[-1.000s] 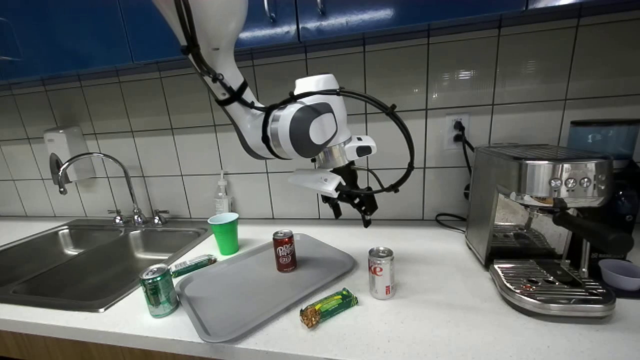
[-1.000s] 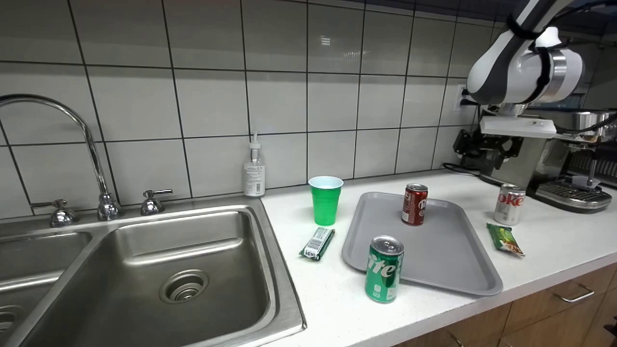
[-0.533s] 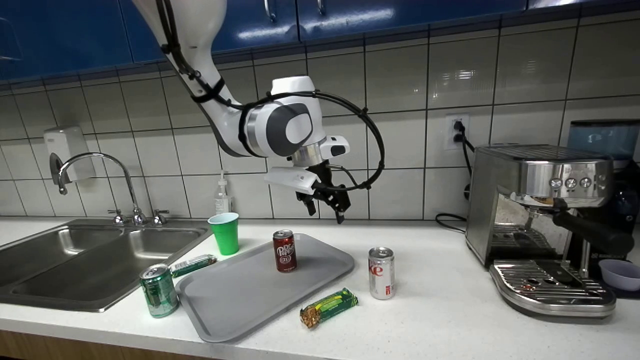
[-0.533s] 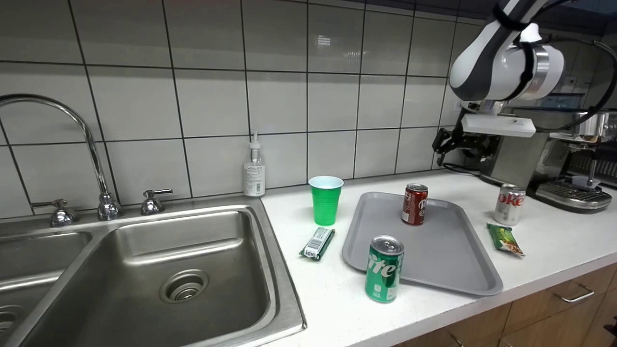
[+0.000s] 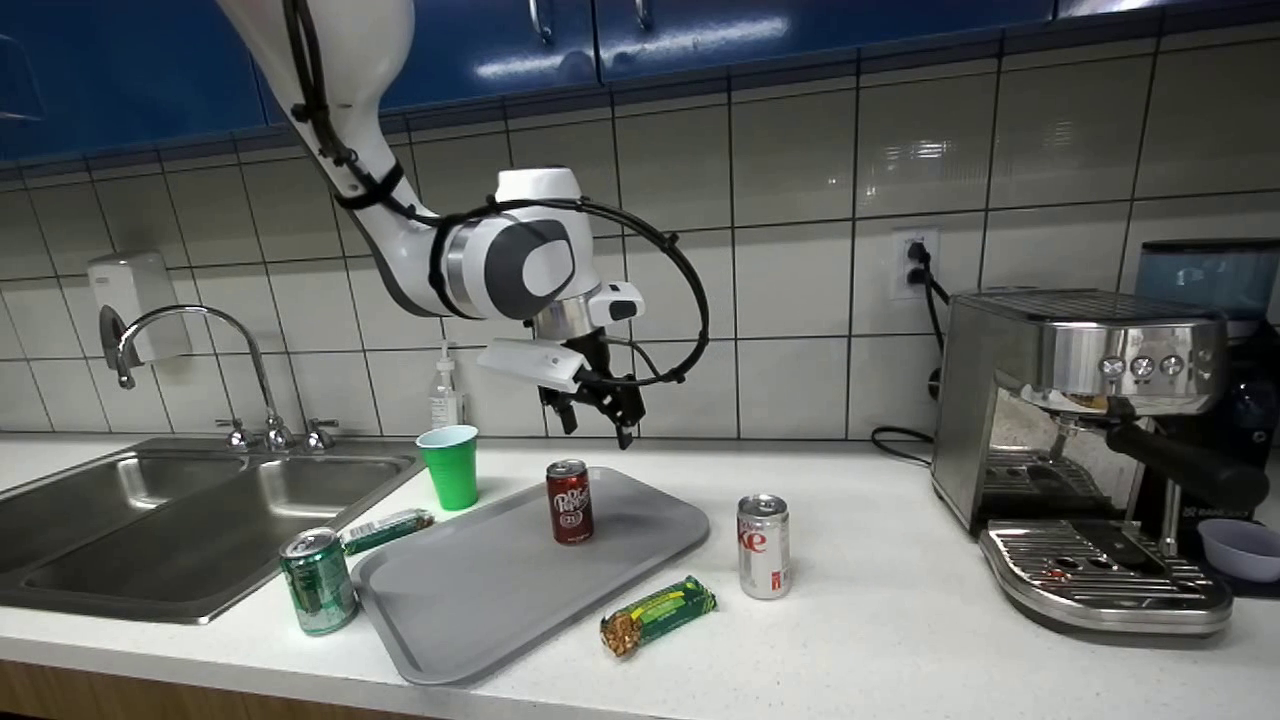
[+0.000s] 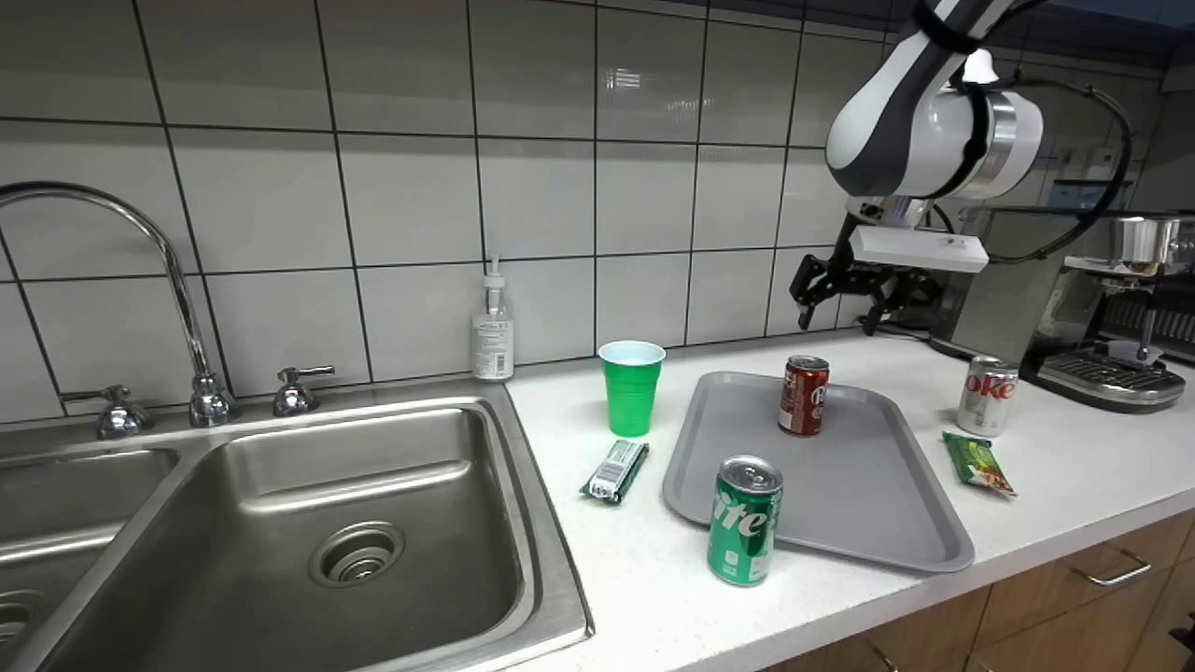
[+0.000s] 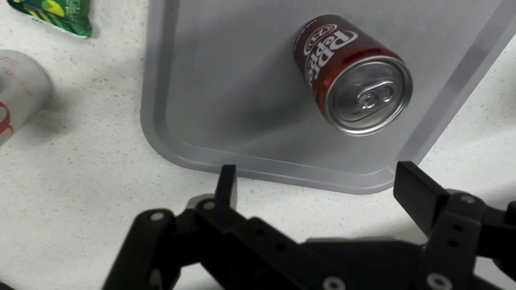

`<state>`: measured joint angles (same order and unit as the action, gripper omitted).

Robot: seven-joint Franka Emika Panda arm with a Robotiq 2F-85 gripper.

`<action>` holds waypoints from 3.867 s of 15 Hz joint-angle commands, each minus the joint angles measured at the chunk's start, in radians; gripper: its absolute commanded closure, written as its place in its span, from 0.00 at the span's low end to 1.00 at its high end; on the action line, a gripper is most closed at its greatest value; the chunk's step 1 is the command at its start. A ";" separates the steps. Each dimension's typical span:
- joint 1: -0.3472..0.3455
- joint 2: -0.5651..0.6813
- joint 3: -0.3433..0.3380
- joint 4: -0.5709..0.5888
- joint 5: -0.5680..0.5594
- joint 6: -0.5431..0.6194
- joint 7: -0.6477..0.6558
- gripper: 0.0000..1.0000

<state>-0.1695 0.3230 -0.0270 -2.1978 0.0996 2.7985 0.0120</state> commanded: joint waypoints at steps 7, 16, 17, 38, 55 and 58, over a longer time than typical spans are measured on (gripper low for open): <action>0.030 0.013 0.033 0.006 0.027 -0.058 -0.042 0.00; 0.039 0.074 0.025 0.033 0.014 -0.073 -0.029 0.00; 0.040 0.080 0.025 0.038 0.013 -0.074 -0.027 0.00; 0.041 0.094 0.032 0.071 0.012 -0.077 -0.035 0.61; -0.030 -0.025 0.008 0.060 0.050 -0.078 -0.094 0.61; -0.055 -0.028 -0.009 0.068 0.069 -0.080 -0.106 0.61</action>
<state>-0.1945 0.3311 -0.0308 -2.1303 0.1317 2.7478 -0.0490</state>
